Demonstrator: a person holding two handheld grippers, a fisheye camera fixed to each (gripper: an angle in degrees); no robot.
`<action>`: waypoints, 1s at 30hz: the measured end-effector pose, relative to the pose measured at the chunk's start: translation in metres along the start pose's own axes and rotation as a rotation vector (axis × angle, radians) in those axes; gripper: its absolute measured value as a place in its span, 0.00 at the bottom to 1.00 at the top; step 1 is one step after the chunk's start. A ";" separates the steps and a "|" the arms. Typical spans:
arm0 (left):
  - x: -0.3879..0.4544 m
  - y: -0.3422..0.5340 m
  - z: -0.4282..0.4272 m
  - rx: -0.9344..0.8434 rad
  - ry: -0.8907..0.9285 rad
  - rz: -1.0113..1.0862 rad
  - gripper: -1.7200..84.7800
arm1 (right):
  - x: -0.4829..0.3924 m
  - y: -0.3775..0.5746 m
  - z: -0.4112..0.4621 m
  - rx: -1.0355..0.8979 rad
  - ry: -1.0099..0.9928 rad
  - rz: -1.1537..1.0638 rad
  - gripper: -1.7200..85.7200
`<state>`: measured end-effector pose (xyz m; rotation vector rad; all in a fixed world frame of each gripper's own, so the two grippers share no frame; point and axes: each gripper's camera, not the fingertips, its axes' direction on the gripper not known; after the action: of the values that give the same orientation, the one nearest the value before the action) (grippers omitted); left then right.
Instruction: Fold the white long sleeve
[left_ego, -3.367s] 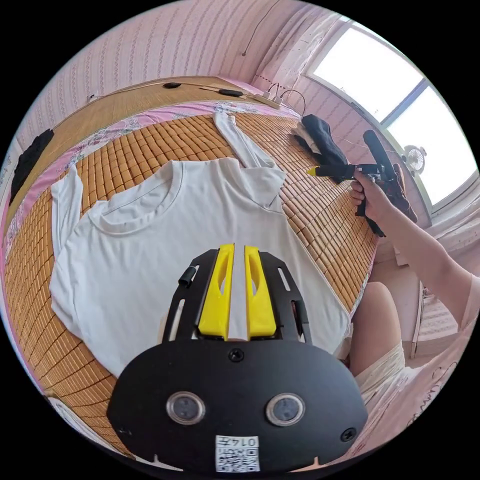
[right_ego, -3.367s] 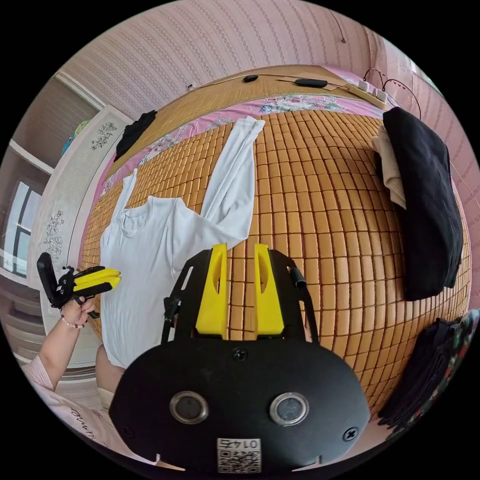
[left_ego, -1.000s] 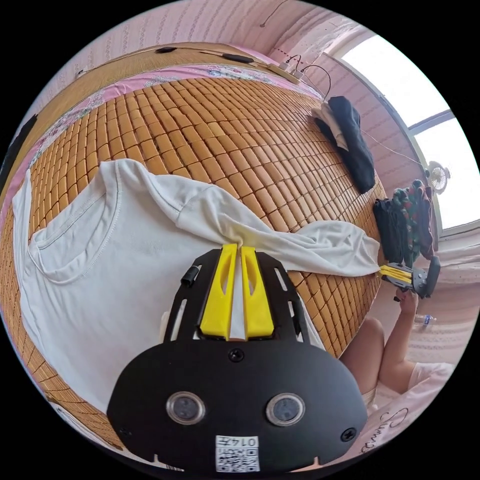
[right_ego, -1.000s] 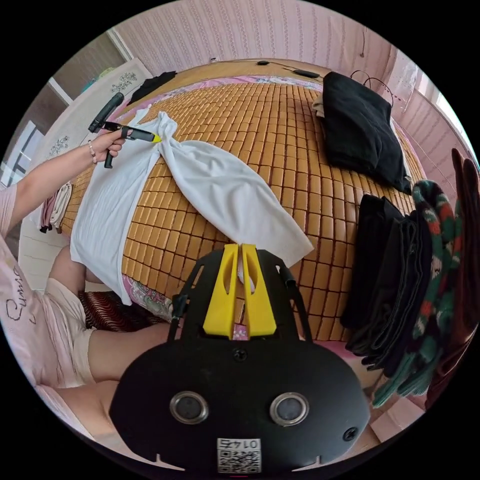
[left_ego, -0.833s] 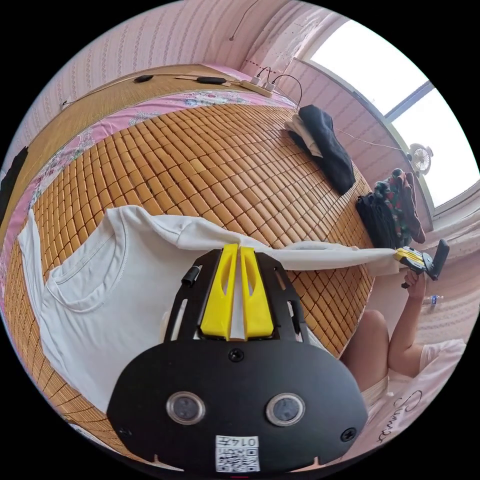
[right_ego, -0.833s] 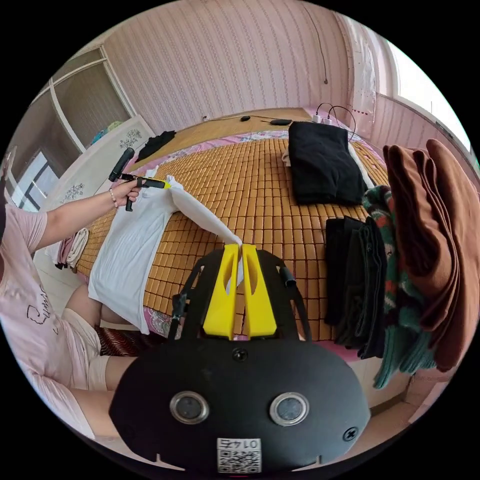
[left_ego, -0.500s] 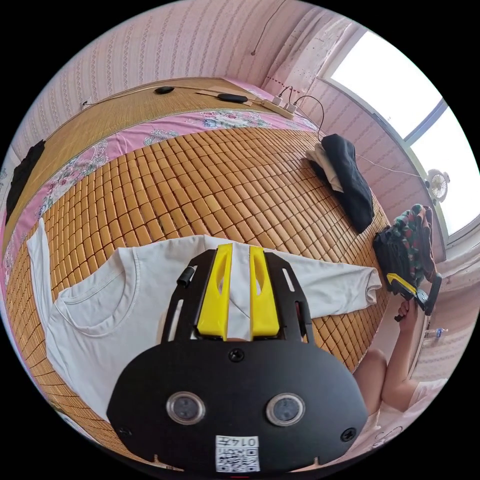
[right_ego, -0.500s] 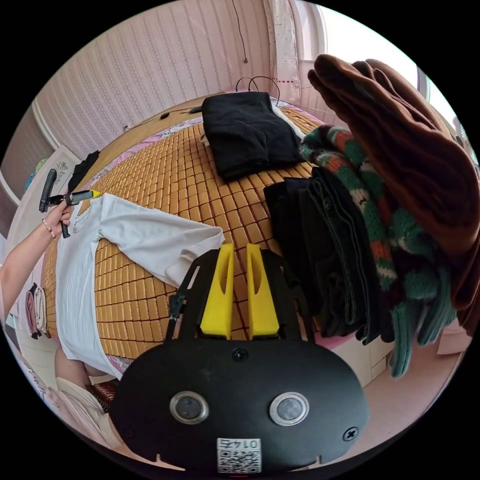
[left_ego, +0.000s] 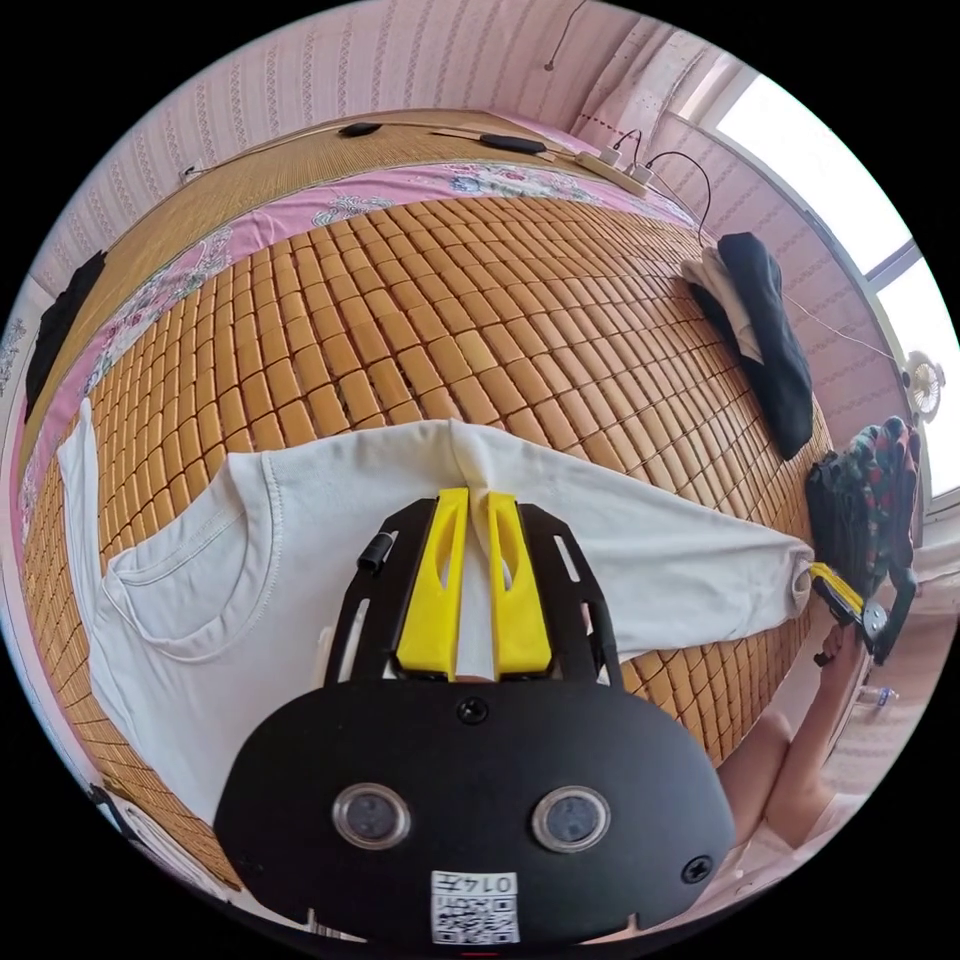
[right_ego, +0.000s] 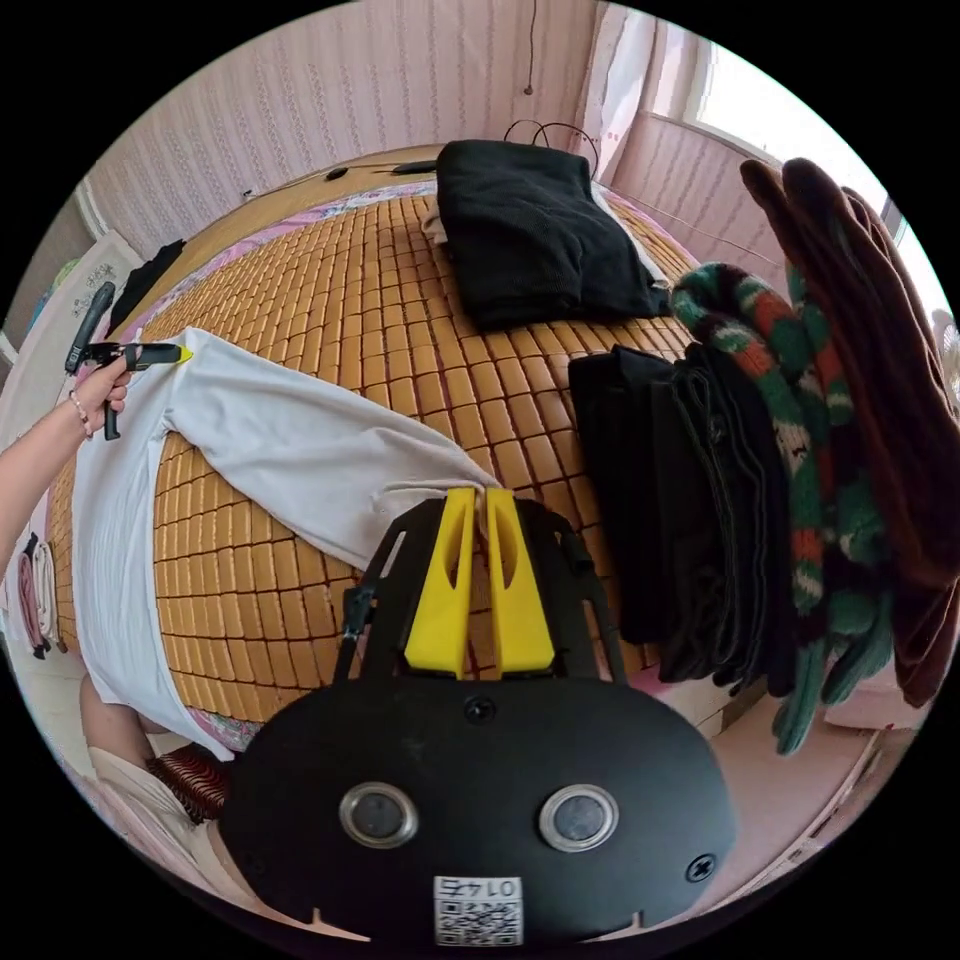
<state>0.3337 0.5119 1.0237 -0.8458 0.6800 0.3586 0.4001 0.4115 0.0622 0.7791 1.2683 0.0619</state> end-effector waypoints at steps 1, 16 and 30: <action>0.003 -0.001 0.004 -0.005 -0.004 0.000 0.07 | 0.006 0.004 -0.006 0.005 0.046 0.001 0.03; 0.243 0.081 0.015 0.045 0.247 0.696 0.09 | 0.018 -0.005 0.013 0.006 0.017 0.105 0.07; 0.407 0.112 0.125 -0.255 0.355 0.863 0.08 | 0.083 0.019 0.023 0.038 -0.153 0.224 0.01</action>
<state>0.6225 0.6904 0.7442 -0.8284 1.3461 1.1042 0.4545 0.4516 0.0060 0.9391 1.0364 0.1572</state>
